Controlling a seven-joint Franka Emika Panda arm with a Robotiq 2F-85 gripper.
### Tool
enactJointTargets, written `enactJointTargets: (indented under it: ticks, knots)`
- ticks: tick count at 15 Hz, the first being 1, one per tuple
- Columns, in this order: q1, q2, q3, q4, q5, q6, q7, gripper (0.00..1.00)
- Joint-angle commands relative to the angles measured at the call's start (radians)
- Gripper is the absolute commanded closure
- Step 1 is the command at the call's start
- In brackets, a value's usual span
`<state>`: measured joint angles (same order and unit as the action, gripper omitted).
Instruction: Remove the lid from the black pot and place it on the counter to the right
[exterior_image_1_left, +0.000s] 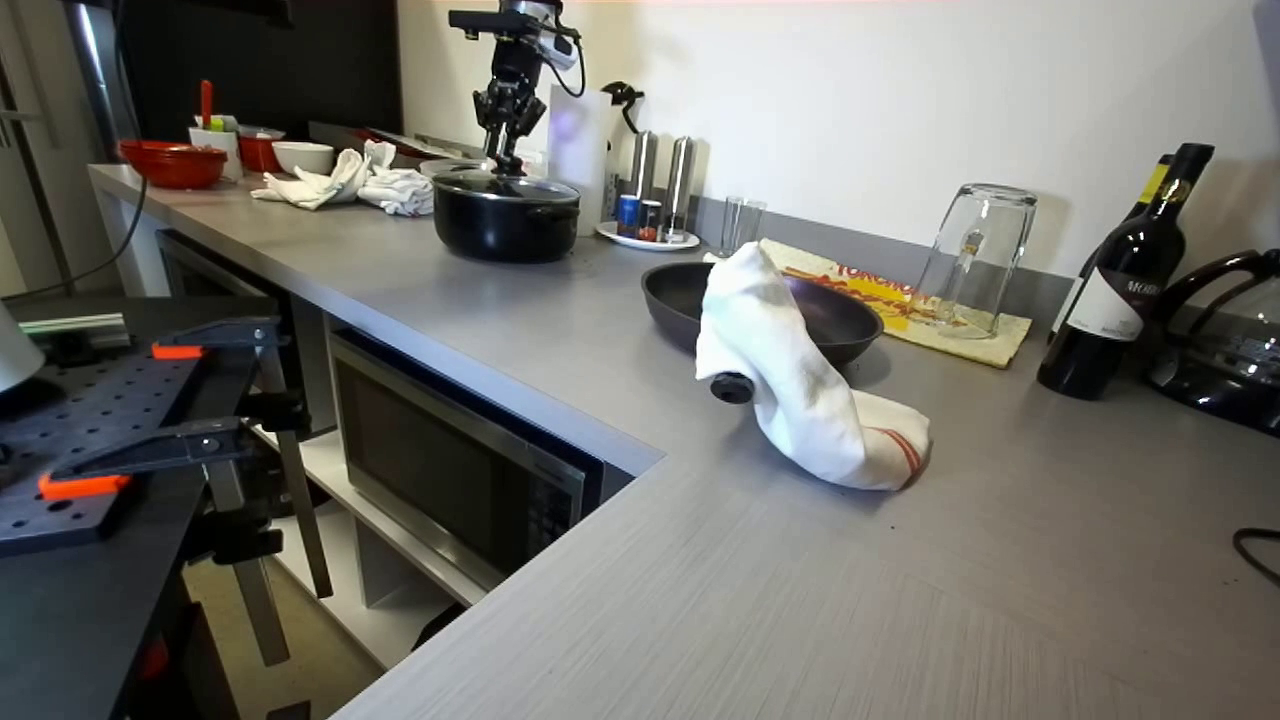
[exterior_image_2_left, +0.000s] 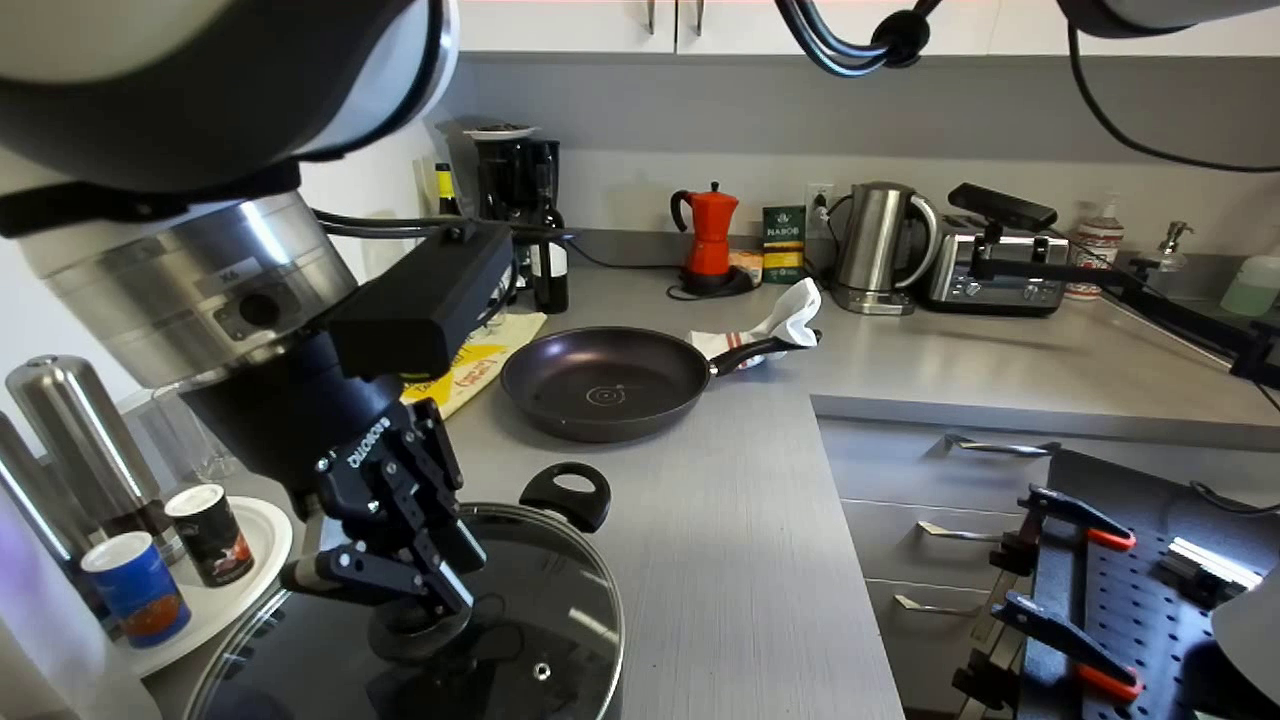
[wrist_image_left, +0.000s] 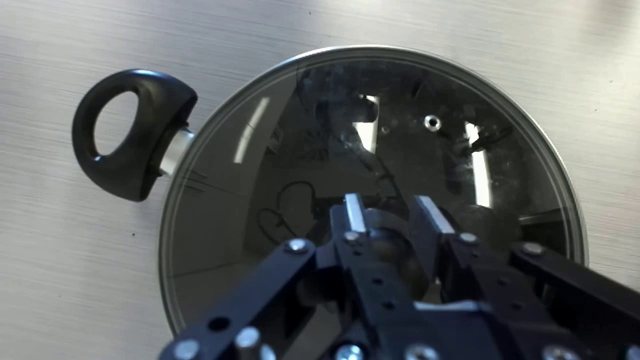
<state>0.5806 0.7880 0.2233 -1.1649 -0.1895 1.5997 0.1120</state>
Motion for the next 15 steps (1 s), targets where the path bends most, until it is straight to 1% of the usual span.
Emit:
enactJointTargets:
  ticks: [1, 2, 3, 5, 6, 7, 10, 11, 12, 15]
  knots:
    - [0.026, 0.047, -0.017, 0.076, -0.013, -0.043, -0.015, 0.78]
    - [0.028, 0.053, -0.018, 0.083, -0.012, -0.048, -0.014, 0.56]
    - [0.031, 0.058, -0.019, 0.089, -0.012, -0.053, -0.015, 0.55]
    - [0.037, 0.072, -0.021, 0.103, -0.013, -0.061, -0.016, 0.44]
    - [0.040, 0.078, -0.022, 0.107, -0.014, -0.064, -0.017, 0.35]
    - [0.044, 0.083, -0.024, 0.113, -0.014, -0.067, -0.017, 0.29]
    - [0.055, 0.103, -0.031, 0.137, -0.016, -0.074, -0.018, 0.06]
    - [0.059, 0.110, -0.034, 0.148, -0.016, -0.078, -0.019, 0.02]
    - [0.063, 0.116, -0.036, 0.159, -0.016, -0.082, -0.019, 0.00]
    - [0.073, 0.130, -0.043, 0.186, -0.016, -0.088, -0.022, 0.00]
